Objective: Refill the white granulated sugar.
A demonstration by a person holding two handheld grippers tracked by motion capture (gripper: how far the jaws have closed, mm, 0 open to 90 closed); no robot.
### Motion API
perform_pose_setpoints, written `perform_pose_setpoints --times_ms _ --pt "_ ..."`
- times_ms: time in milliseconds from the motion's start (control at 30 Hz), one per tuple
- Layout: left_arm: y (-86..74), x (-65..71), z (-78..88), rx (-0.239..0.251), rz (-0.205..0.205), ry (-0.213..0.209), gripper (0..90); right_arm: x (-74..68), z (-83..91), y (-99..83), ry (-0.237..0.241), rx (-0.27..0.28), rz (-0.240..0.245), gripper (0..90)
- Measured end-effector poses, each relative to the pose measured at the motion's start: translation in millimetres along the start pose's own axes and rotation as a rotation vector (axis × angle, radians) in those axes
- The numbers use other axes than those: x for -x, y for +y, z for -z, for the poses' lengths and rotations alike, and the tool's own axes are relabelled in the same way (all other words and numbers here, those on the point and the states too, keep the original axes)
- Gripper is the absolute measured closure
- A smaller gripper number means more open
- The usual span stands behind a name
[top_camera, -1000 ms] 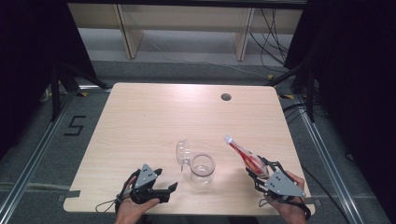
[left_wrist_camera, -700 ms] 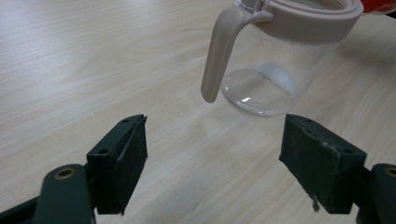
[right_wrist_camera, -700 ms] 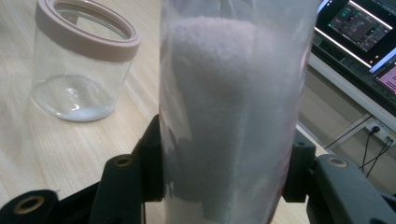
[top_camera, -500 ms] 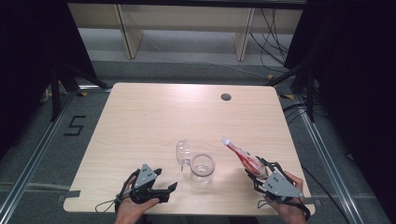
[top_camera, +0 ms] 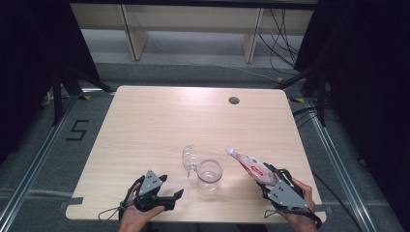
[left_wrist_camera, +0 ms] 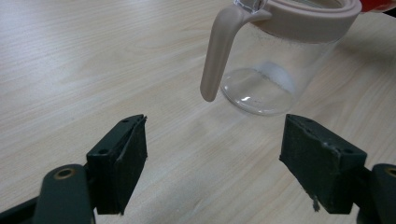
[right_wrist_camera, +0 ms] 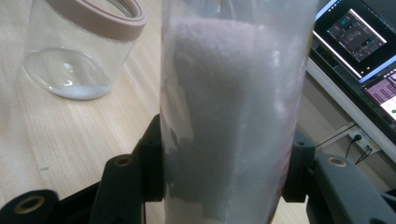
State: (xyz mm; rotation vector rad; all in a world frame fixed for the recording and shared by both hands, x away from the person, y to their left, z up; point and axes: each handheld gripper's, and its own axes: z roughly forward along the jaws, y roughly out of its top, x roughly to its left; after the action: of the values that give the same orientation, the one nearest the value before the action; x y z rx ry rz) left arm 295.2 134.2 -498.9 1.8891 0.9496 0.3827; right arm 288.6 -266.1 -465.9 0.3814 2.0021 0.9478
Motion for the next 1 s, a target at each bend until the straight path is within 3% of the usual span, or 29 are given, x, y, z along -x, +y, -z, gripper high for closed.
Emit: perform_pose_setpoints --times_ms 67,133,267,400,467,533,567,600,633,667,700,767,800,833,900,967,1000 --pt "0.0 0.3 1.0 0.002 -0.001 0.006 22.3 -0.9 0.6 0.7 -0.003 -0.001 -0.011 48.6" --pt "-0.8 -0.8 2.4 -0.003 -0.016 0.008 22.3 -1.9 1.8 3.2 -0.011 -0.002 0.015 48.6" --pt "-0.9 0.0 2.4 0.011 0.01 0.007 22.3 -6.0 1.7 6.1 -0.008 -0.003 0.046 48.7" --pt "-1.3 -0.8 2.5 0.001 -0.001 0.007 22.3 -9.4 0.8 7.5 -0.006 -0.012 0.111 48.7" --pt "-1.1 -1.9 3.7 0.0 -0.014 0.01 22.3 -11.6 1.4 7.0 -0.006 -0.024 0.114 48.8" --pt "-1.2 -2.1 3.8 0.001 -0.012 0.011 22.3 -12.4 1.4 7.4 -0.012 -0.029 0.161 48.8" --pt "-1.3 -1.8 3.7 0.002 -0.011 0.012 22.3 -12.4 1.8 7.5 -0.012 -0.03 0.166 48.8" --pt "-1.5 -1.0 3.3 0.003 0.001 0.011 22.3 -14.4 2.5 6.9 0.003 -0.043 0.132 48.8" --pt "-1.3 -0.6 3.1 0.009 -0.004 0.01 22.3 -12.7 2.5 7.8 -0.014 -0.031 0.178 48.8" --pt "-1.3 -0.9 3.4 0.002 -0.006 0.011 22.3 -14.0 3.0 7.5 -0.018 -0.04 0.171 48.8" --pt "-1.2 -1.0 3.4 0.003 -0.008 0.012 22.3 -13.2 2.5 7.9 -0.021 -0.037 0.194 48.8" --pt "-1.2 -1.0 2.9 0.008 -0.004 0.011 22.3 -13.6 2.7 7.1 -0.016 -0.041 0.167 48.8" --pt "-1.2 -1.1 2.8 0.007 -0.005 0.011 22.3 -12.7 2.1 7.5 -0.015 -0.037 0.19 48.8" --pt "-1.2 -1.1 2.8 0.006 -0.005 0.011 22.3 -14.3 2.2 7.2 -0.019 -0.045 0.177 48.8" --pt "-1.2 -1.4 3.1 0.0 -0.009 0.012 22.3 -14.0 1.3 7.9 -0.024 -0.043 0.218 48.9" --pt "-1.3 -1.1 2.7 0.008 -0.004 0.011 22.3 -16.1 1.4 7.2 -0.024 -0.055 0.196 48.9" --pt "-1.2 -2.0 3.6 0.0 -0.014 0.012 22.3 -14.9 0.8 8.0 -0.037 -0.055 0.235 48.9"
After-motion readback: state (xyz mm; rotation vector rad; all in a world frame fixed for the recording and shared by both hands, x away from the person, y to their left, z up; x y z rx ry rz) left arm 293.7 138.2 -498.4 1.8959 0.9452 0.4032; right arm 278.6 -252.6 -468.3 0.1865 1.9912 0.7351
